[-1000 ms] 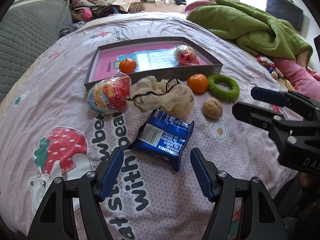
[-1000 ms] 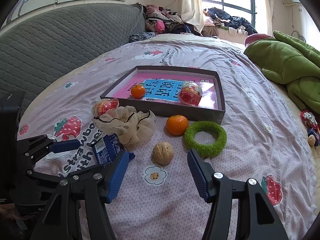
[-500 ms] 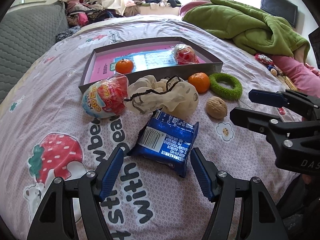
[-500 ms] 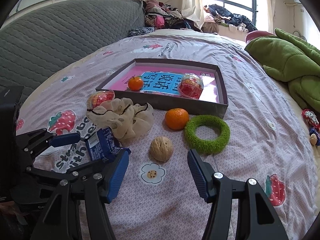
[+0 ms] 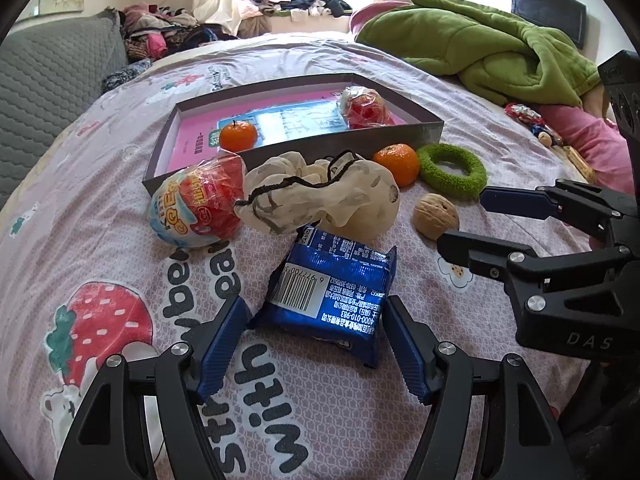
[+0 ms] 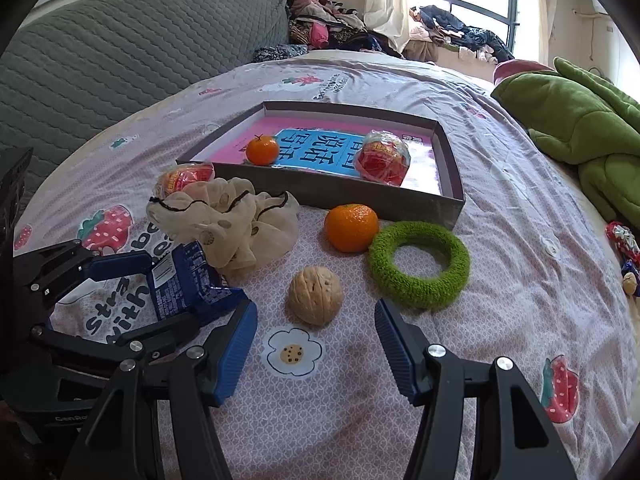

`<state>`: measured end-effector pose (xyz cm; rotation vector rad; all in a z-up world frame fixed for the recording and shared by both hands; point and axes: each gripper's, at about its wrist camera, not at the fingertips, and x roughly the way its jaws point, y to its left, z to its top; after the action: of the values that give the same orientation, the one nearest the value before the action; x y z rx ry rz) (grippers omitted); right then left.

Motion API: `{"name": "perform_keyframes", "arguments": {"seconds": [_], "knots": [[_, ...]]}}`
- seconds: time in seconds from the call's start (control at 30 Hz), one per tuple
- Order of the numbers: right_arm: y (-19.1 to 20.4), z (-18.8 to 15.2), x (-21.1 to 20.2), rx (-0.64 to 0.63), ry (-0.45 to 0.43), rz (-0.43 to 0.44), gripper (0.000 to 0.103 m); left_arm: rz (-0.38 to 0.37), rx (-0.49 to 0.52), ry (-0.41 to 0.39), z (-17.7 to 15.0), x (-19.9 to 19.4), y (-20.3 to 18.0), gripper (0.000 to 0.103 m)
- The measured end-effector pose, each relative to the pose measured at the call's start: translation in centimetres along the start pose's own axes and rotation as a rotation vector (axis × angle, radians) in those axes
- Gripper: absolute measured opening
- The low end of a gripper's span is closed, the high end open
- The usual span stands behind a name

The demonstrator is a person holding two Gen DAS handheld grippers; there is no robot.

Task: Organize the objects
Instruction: 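Grasp the blue snack packet with the left tool while the right tool grasps the walnut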

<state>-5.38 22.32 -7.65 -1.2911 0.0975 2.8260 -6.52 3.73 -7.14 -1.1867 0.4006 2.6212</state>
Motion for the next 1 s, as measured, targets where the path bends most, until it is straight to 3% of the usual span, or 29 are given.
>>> {"name": "perform_keyframes", "arguments": {"seconds": [0.17, 0.37, 0.73, 1.0], "knots": [[-0.1, 0.0, 0.8, 0.005, 0.015, -0.002, 0.06, -0.001, 0.028, -0.01, 0.5, 0.4, -0.1, 0.072], [-0.2, 0.2, 1.3, 0.008, 0.018, -0.005, 0.057, -0.038, -0.008, -0.004, 0.7, 1.3, 0.6, 0.073], [0.1, 0.3, 2.8, 0.001, 0.048, 0.015, 0.039, -0.054, -0.049, 0.003, 0.9, 2.1, 1.2, 0.074], [0.0, 0.5, 3.1, 0.011, 0.038, 0.028, 0.033, -0.019, -0.083, 0.013, 1.0, 2.3, 0.9, 0.069]]}}
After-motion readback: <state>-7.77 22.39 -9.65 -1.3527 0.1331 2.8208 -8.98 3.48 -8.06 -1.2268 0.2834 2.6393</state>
